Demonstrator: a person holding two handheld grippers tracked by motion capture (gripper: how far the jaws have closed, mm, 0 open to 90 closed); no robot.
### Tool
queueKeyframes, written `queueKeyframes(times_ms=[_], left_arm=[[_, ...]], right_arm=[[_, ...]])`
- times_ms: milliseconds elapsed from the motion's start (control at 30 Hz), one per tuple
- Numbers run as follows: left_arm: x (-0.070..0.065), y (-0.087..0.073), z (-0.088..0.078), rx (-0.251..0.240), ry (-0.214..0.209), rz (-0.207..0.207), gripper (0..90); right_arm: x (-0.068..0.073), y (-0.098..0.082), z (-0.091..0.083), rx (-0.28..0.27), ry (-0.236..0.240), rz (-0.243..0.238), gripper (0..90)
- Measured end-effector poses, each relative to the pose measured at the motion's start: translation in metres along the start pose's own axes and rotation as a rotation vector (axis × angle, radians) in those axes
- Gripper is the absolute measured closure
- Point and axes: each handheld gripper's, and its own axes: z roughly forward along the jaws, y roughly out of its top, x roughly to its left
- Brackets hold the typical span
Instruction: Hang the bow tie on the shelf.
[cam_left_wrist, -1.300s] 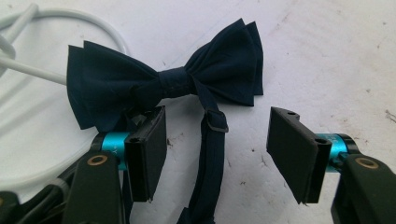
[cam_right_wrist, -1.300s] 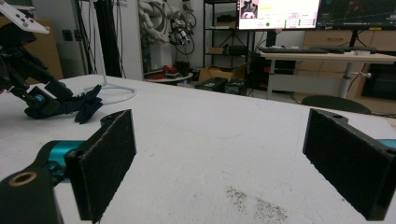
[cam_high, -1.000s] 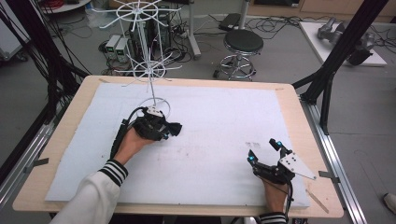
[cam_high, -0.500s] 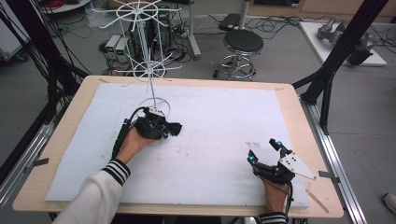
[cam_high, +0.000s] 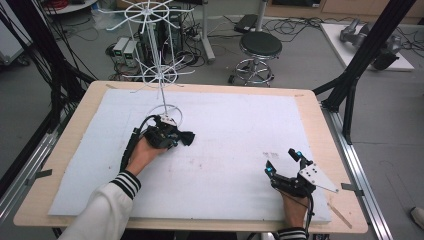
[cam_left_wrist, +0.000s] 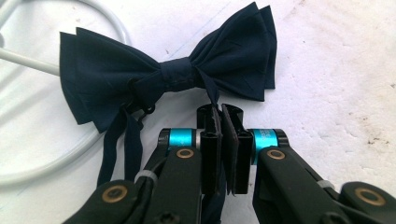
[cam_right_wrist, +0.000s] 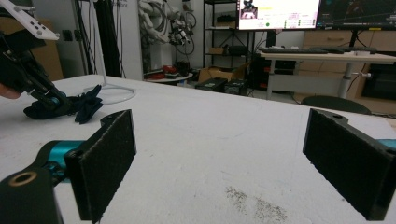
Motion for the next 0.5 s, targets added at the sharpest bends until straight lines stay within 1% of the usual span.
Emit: queueKeyframes(times_ms=[67, 200, 267, 300, 333, 367, 400, 500], left_arm=[[-0.001, 0.0, -0.001, -0.009, 0.004, -0.003, 86.0], [-0.003, 0.0, -0.005, -0.024, 0.007, 0.004, 86.1], [-0.004, -0.001, -0.008, -0.048, 0.007, 0.01, 86.1], [-0.005, -0.002, -0.01, -0.06, 0.006, 0.009, 86.1], [-0.005, -0.002, -0.01, -0.06, 0.006, 0.009, 86.1], [-0.005, -0.002, -0.012, -0.077, 0.007, 0.006, 86.1], [-0.005, -0.003, -0.014, -0.084, 0.007, 0.008, 86.1], [-0.005, -0.007, -0.022, -0.115, 0.002, 0.005, 86.2]], right_arm=[[0.0, 0.0, 0.0, 0.0, -0.001, -0.002, 8.6], [0.0, 0.0, 0.0, 0.0, -0.001, -0.002, 8.6], [0.0, 0.0, 0.0, 0.003, 0.0, 0.001, 8.6], [0.0, 0.0, 0.0, -0.002, 0.001, -0.008, 8.6], [0.0, 0.0, 0.0, -0.001, 0.001, -0.006, 8.7], [0.0, 0.0, 0.0, 0.003, 0.001, 0.0, 8.6], [0.0, 0.0, 0.0, 0.0, -0.001, -0.005, 8.6], [0.0, 0.0, 0.0, 0.0, -0.001, -0.002, 8.6]])
